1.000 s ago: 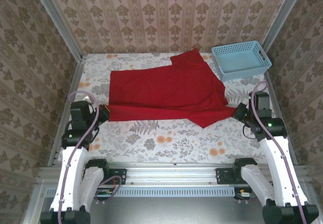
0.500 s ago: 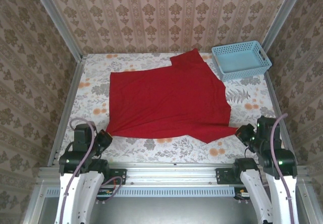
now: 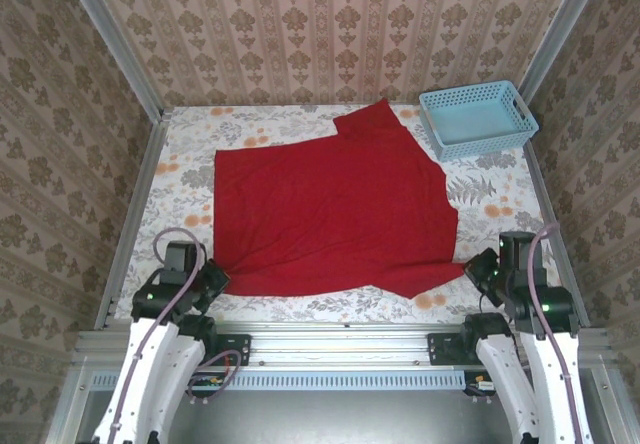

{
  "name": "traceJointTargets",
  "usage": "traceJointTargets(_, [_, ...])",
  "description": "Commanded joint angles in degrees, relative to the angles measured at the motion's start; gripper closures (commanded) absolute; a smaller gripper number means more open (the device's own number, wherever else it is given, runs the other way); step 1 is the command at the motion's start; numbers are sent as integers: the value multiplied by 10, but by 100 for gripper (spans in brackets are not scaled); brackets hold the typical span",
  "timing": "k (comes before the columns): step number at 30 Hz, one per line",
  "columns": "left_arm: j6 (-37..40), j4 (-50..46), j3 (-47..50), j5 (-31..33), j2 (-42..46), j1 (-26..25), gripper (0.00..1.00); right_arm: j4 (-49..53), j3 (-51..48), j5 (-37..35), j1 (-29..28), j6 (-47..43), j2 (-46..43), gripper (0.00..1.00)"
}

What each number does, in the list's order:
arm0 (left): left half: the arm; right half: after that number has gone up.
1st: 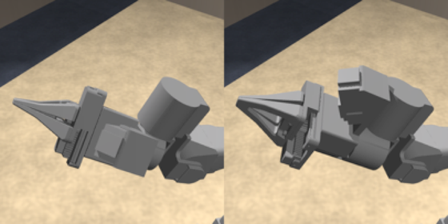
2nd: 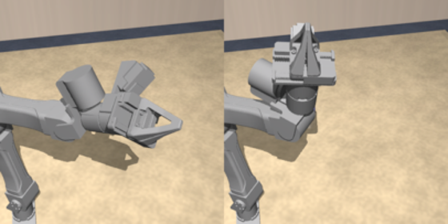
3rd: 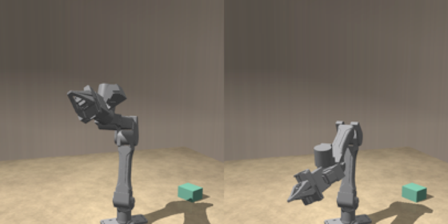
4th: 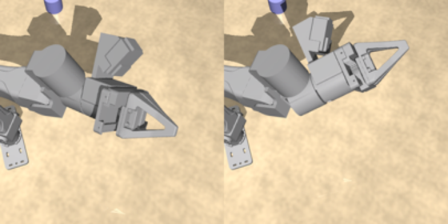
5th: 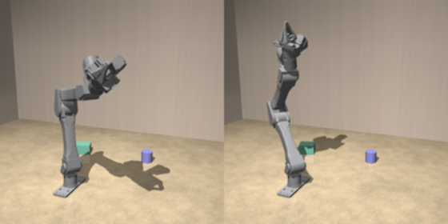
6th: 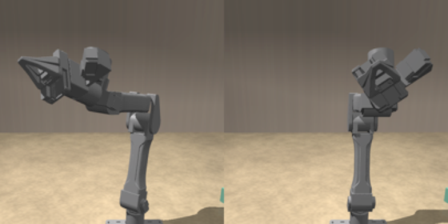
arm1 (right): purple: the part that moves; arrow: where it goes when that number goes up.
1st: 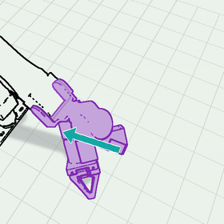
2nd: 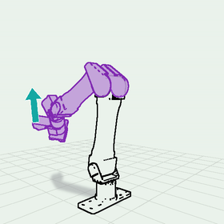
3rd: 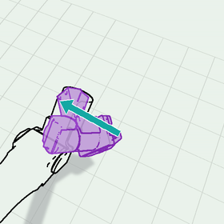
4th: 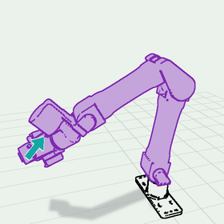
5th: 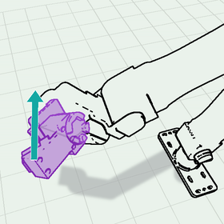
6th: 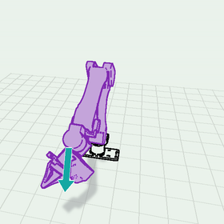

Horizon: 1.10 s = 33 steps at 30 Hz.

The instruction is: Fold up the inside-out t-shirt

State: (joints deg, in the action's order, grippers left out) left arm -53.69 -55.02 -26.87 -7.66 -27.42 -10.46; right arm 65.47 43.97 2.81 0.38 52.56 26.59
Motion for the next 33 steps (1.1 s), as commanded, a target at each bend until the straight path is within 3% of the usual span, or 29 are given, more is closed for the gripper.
traceJointTargets(1, [21, 50, 14, 1, -43, -4, 87, -44, 23, -21, 2, -20, 22, 100])
traceJointTargets(7, [20, 23, 20, 44, -26, -15, 64, -44, 2, -35, 2, -35, 19, 100])
traceJointTargets(12, [4, -4, 24, 75, -9, -34, 63, -60, -17, -33, 2, -38, 23, 100])
traceJointTargets(20, [-55, -45, 18, 136, -29, -135, 58, -94, 3, -51, 2, -63, 69, 100])
traceJointTargets(21, [-60, -47, 22, 141, -31, -142, 59, -98, 5, -53, 2, -65, 74, 100])
traceJointTargets(25, [-66, -37, 35, 152, -42, -153, 74, -113, 9, -59, 3, -73, 87, 100])
traceJointTargets(33, [-46, 13, 43, 162, -85, -152, 84, -125, 15, -63, 9, -87, 107, 100])
